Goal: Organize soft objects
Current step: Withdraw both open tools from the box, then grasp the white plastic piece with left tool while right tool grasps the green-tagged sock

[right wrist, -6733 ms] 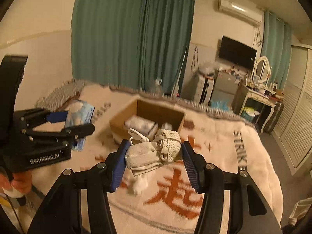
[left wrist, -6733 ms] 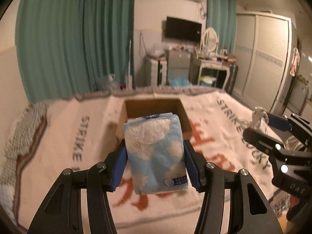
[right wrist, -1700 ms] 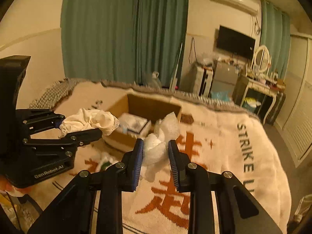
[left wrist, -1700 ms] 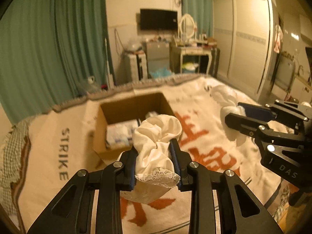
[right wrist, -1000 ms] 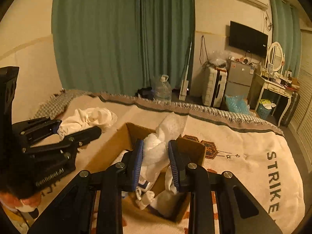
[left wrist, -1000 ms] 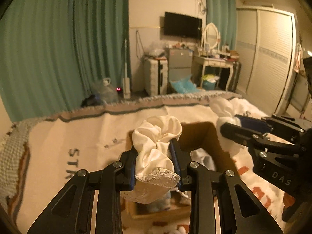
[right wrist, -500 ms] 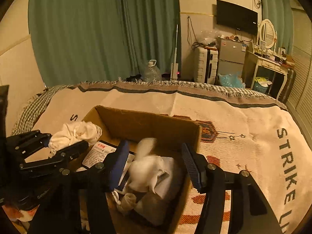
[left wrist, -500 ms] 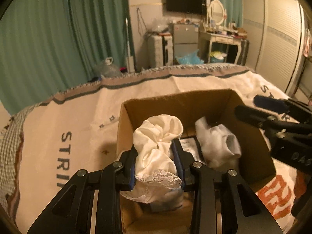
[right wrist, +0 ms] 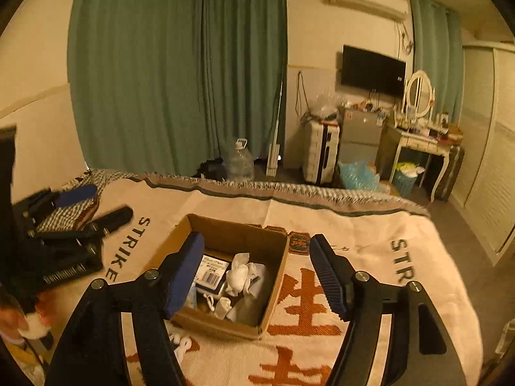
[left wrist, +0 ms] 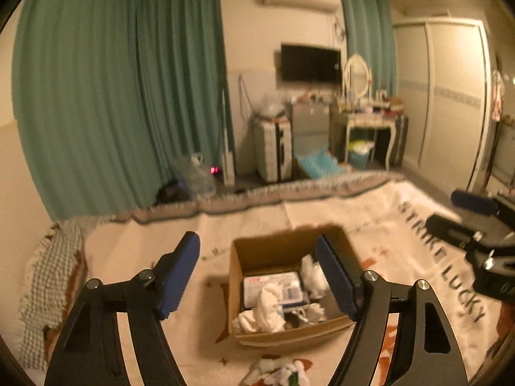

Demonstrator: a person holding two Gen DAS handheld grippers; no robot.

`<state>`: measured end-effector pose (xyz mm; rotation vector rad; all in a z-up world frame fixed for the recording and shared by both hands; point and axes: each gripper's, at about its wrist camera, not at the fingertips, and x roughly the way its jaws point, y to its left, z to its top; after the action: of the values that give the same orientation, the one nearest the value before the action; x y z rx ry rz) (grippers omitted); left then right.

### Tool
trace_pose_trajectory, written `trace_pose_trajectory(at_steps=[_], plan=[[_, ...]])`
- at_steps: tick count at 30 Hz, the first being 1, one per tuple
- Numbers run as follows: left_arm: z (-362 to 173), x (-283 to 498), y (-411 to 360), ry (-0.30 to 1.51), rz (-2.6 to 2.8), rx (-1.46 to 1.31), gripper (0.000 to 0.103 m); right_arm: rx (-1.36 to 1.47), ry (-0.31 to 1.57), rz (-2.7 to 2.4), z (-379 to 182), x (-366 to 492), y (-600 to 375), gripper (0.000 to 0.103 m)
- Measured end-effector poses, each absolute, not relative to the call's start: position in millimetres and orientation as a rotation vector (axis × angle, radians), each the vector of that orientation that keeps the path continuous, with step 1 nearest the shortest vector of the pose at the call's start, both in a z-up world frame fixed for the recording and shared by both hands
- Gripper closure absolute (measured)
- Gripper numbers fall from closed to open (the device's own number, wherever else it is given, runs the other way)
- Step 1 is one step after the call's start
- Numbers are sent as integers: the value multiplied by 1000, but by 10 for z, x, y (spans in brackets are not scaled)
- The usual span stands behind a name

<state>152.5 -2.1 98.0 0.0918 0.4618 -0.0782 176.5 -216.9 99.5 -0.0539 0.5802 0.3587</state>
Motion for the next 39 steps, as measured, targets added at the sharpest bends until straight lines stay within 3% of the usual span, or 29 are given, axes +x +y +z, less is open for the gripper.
trace_pose_trajectory(at_steps=[2, 5, 7, 12, 24, 36, 38, 39], plan=[[1157, 1345, 22, 412, -73, 94, 26, -69, 565, 358, 1126, 1580, -2167, 31], [1369, 981, 137, 338, -30, 97, 8, -79, 523, 359, 1366, 1217, -2150, 20], [1428, 808, 250, 318, -13, 94, 8, -88, 517, 364, 1440, 1043, -2113, 10], [1235, 540, 561, 348, -26, 94, 8, -104, 520, 394, 1371, 699, -1934, 1], [-148, 927, 1040, 641, -6, 31, 8, -114, 742, 494, -85, 865, -1166, 1], [-942, 1373, 1053, 754, -26, 63, 8, -193, 960, 491, -1368, 1441, -748, 1], [-987, 1419, 1033, 754, -18, 81, 8, -178, 964, 494, -1457, 1489, -741, 5], [-1017, 1442, 1021, 749, -10, 98, 8, -162, 974, 502, -1504, 1523, -743, 15]])
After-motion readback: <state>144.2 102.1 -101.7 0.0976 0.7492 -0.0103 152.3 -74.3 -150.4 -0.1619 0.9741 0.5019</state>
